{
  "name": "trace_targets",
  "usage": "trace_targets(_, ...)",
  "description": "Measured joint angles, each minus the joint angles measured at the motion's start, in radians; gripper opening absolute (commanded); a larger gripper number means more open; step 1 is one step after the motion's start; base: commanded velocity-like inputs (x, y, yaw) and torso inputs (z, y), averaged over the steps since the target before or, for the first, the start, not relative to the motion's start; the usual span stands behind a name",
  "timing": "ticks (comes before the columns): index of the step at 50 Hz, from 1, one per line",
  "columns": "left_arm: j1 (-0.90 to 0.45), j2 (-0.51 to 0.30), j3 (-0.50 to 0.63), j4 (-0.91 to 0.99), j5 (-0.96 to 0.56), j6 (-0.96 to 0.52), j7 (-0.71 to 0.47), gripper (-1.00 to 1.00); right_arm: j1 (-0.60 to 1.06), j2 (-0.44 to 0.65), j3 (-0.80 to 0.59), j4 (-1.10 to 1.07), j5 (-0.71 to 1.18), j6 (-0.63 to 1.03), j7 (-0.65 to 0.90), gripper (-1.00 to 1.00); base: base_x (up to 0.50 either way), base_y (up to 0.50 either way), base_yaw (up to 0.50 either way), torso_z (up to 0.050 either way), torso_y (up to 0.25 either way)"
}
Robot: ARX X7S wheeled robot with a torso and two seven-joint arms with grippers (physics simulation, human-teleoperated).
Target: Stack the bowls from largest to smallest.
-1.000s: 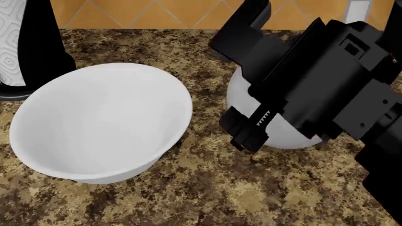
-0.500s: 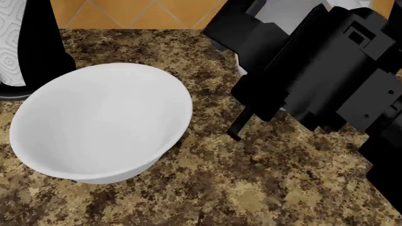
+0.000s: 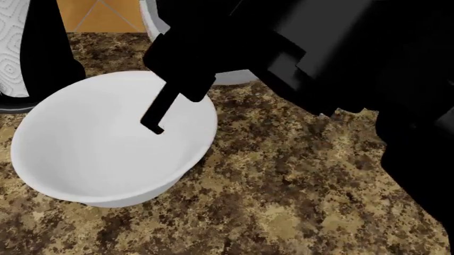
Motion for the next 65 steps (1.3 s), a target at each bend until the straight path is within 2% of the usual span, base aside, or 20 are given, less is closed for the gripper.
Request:
trace_targets(14, 0.002, -0.022, -0.041, 0.003, -0.05, -0.001, -0.019, 1.0, 0.015, -0.184, 0.117, 0.215, 0.111, -0.062, 0.055, -1.0, 0.0, 0.0, 0.0, 0.0, 0.001)
trace_targets(25, 0.011, -0.034, -0.067, -0.002, -0.071, 0.006, -0.021, 1.0, 0.095, -0.263, -0.221, 0.435, 0.598, -0.332, 0.118, -1.0, 0.0, 0.0, 0.0, 0.0, 0.0)
trace_targets(34, 0.016, -0.04, -0.078, -0.008, -0.08, 0.012, -0.021, 1.0, 0.099, -0.286, -0.386, 0.464, 0.805, -0.448, 0.162, -1.0, 0.0, 0.0, 0.0, 0.0, 0.0)
trace_targets(46, 0.02, -0.048, -0.098, -0.014, -0.097, 0.02, -0.025, 1.0, 0.055, -0.296, -0.465, 0.455, 0.89, -0.509, 0.207, -1.0, 0.0, 0.0, 0.0, 0.0, 0.001)
trace_targets(65, 0.027, -0.062, -0.126, -0.019, -0.13, 0.028, -0.037, 1.0, -0.053, -0.3, -0.492, 0.433, 0.885, -0.532, 0.252, -1.0, 0.0, 0.0, 0.0, 0.0, 0.0)
